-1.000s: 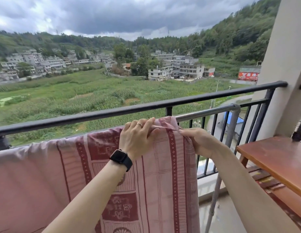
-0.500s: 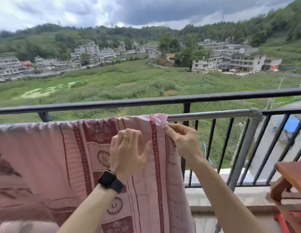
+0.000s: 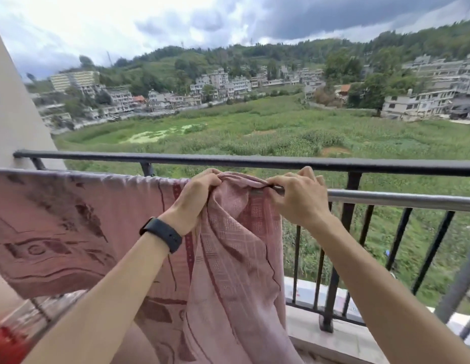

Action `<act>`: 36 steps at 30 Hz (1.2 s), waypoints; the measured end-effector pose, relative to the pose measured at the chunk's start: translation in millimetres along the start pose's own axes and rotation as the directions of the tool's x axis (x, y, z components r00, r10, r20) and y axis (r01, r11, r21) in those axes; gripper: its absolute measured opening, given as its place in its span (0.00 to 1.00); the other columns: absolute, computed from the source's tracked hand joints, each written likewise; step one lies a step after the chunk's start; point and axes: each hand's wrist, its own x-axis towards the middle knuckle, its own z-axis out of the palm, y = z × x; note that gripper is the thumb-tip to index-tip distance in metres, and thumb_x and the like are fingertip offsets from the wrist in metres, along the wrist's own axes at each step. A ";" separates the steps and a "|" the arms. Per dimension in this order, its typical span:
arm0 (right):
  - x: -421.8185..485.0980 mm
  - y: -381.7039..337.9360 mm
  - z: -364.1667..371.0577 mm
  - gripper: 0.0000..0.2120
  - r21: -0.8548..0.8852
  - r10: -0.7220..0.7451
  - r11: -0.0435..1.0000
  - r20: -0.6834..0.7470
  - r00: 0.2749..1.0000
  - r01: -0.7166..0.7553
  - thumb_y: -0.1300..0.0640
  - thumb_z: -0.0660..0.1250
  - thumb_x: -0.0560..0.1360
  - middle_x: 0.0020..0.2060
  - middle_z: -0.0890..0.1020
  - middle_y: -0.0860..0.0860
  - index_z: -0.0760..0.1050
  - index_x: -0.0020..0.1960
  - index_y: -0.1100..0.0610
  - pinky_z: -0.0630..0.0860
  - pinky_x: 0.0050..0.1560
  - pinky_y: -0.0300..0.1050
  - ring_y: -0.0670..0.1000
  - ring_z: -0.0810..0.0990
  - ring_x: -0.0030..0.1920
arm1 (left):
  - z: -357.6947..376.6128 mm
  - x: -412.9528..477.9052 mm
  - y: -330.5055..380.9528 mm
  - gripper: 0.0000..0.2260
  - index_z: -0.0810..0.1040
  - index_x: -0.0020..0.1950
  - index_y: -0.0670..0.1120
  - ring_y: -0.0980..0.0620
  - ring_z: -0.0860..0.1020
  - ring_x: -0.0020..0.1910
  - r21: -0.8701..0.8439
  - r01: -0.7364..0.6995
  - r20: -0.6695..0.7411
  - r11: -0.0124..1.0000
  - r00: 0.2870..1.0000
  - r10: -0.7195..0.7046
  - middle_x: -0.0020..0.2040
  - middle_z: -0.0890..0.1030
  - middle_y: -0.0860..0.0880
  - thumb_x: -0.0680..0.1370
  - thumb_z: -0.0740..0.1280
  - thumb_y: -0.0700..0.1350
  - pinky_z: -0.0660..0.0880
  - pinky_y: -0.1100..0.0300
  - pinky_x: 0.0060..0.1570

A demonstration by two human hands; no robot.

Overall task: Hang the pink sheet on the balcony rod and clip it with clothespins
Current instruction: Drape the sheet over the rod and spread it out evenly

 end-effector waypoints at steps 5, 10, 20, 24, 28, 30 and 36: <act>43.4 -24.1 -13.5 0.09 0.280 -0.092 0.958 0.073 0.993 0.068 0.54 0.66 0.79 0.46 0.86 0.47 0.83 0.55 0.47 0.73 0.33 0.40 0.45 0.77 0.35 | -61.3 13.9 25.6 0.06 0.77 0.46 0.48 0.51 0.70 0.30 0.491 -0.200 -0.010 0.848 0.972 0.235 0.34 0.75 0.49 0.80 0.62 0.43 0.65 0.59 0.32; 92.7 -78.4 13.4 0.08 0.301 -0.064 0.950 -0.063 0.996 0.080 0.62 0.62 0.81 0.46 0.82 0.57 0.77 0.57 0.59 0.80 0.43 0.51 0.54 0.80 0.42 | -119.7 19.2 30.2 0.06 0.77 0.53 0.51 0.51 0.78 0.38 0.861 -0.265 0.054 0.434 0.897 0.440 0.40 0.79 0.52 0.78 0.69 0.49 0.75 0.59 0.37; 172.8 -330.9 93.3 0.17 0.568 -0.287 0.815 0.216 0.933 0.119 0.59 0.68 0.78 0.62 0.80 0.51 0.74 0.66 0.54 0.72 0.63 0.43 0.51 0.78 0.62 | -396.1 37.3 -24.8 0.14 0.71 0.59 0.53 0.42 0.80 0.51 0.915 0.205 -0.329 0.349 0.878 0.348 0.53 0.82 0.47 0.76 0.68 0.53 0.77 0.50 0.45; 162.7 -338.5 107.4 0.08 0.596 -0.327 0.793 0.241 0.914 0.126 0.52 0.73 0.75 0.55 0.83 0.46 0.80 0.54 0.48 0.78 0.59 0.45 0.46 0.82 0.54 | -396.5 25.8 -59.3 0.13 0.69 0.53 0.48 0.45 0.76 0.47 0.953 -0.035 -0.138 0.300 0.833 0.536 0.50 0.73 0.49 0.72 0.70 0.46 0.73 0.54 0.41; 139.6 -345.8 114.6 0.05 0.479 -0.386 0.835 0.157 0.909 0.272 0.45 0.73 0.73 0.50 0.80 0.40 0.79 0.47 0.38 0.79 0.48 0.39 0.39 0.80 0.49 | -391.0 10.1 -106.0 0.13 0.74 0.44 0.49 0.47 0.75 0.44 0.972 -0.226 0.110 0.069 0.692 0.713 0.44 0.75 0.50 0.72 0.69 0.58 0.74 0.53 0.43; 128.2 -355.8 115.1 0.08 0.445 -0.406 0.848 0.197 0.892 0.288 0.43 0.72 0.74 0.51 0.81 0.39 0.79 0.53 0.39 0.81 0.49 0.41 0.39 0.80 0.48 | -392.6 13.4 -117.7 0.19 0.77 0.44 0.48 0.46 0.75 0.45 0.982 -0.188 0.129 0.017 0.735 0.666 0.45 0.78 0.50 0.71 0.67 0.65 0.73 0.51 0.44; 102.3 -395.8 119.6 0.14 0.178 -0.439 0.890 0.078 0.895 0.420 0.39 0.66 0.77 0.51 0.82 0.39 0.78 0.60 0.41 0.82 0.41 0.44 0.43 0.81 0.42 | -410.5 -0.8 -117.8 0.10 0.79 0.40 0.46 0.45 0.77 0.43 0.982 -0.166 0.067 0.093 0.759 0.647 0.36 0.79 0.50 0.72 0.66 0.53 0.74 0.51 0.42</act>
